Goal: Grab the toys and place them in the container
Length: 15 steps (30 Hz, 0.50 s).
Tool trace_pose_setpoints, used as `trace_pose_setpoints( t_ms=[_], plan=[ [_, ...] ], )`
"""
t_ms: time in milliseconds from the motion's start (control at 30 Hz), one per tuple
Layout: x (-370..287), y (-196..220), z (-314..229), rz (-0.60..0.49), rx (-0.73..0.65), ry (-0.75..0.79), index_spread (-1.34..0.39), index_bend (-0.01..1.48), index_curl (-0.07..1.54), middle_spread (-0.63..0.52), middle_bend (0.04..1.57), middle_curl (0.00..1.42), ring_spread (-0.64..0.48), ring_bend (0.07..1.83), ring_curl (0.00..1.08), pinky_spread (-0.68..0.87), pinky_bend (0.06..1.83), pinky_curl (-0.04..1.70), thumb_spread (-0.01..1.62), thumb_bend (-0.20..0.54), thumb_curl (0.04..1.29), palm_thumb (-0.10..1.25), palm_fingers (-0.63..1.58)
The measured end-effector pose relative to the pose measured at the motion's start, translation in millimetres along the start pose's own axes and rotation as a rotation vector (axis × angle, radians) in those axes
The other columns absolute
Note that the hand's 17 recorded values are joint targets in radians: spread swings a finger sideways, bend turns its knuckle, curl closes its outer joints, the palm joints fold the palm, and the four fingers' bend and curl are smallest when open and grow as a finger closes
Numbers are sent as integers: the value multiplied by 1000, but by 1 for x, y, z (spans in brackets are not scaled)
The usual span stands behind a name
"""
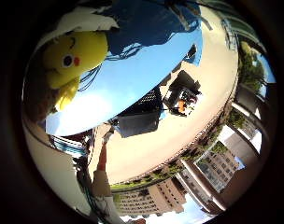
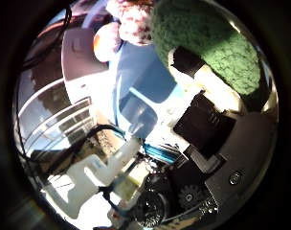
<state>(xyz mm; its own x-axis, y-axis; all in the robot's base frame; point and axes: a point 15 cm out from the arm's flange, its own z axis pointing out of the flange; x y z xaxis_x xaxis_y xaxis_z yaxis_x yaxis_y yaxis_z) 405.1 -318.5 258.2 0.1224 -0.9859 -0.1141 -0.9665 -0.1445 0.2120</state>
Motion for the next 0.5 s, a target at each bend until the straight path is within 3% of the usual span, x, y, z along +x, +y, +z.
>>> trace_pose_setpoints(
  t_ms=[100,300,500],
  plan=[
    [-26,13,-54,-2,92,-3,-497,532,262,-183,1036,823,-42,1278,715,248,1540,242,1115,29,528,975,1083],
    [-132,12,-182,-144,318,128,-605,695,342,-194,1135,914,-87,1341,775,182,1656,305,1112,-6,591,983,983],
    [-257,-17,-223,-306,431,114,-675,818,446,-195,1216,978,-113,1414,822,134,1741,363,1107,-15,643,987,891]
  ],
)
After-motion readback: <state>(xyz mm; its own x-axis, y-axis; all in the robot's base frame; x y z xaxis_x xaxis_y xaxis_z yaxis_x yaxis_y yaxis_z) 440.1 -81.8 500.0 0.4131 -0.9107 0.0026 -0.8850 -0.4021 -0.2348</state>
